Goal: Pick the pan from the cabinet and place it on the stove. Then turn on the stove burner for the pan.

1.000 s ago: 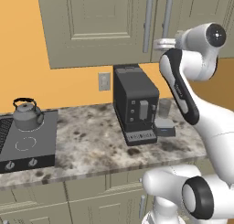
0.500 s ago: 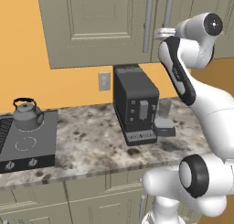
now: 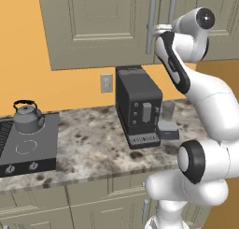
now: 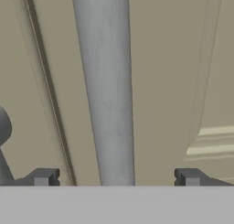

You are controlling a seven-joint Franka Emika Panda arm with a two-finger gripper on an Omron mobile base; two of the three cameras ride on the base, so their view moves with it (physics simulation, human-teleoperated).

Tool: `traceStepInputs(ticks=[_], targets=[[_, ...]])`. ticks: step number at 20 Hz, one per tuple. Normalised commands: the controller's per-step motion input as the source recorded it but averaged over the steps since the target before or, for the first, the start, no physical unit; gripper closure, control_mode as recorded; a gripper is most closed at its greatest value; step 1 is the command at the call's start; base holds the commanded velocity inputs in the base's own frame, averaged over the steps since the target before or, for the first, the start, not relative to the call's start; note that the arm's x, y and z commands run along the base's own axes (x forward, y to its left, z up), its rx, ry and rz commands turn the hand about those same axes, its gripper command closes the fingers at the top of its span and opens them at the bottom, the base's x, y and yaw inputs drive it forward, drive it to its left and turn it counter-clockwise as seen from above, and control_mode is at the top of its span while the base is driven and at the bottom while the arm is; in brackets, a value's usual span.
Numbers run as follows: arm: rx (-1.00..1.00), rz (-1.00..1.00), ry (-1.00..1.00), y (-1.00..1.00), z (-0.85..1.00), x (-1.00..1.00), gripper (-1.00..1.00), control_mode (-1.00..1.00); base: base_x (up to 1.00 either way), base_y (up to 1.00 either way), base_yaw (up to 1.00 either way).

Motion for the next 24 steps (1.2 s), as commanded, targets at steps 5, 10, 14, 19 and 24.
traceStepInputs(ticks=[5,10,14,19,24], targets=[[0.00,0.02,0.00,0.00,-0.07,0.35,-1.00,-1.00,0.00,0.00,0.00],[0.00,0.03,0.00,0.00,-0.13,0.36,-1.00,-1.00,0.00,0.00,0.00],[0.00,0.01,0.00,0.04,-0.19,0.37,1.00,-1.00,0.00,0.00,0.00],[-0.02,0.00,0.01,0.02,-0.03,0.02,1.00,-1.00,0.00,0.00,0.00],[-0.02,0.04,0.01,-0.03,-0.03,-0.05,1.00,-1.00,0.00,0.00,0.00]])
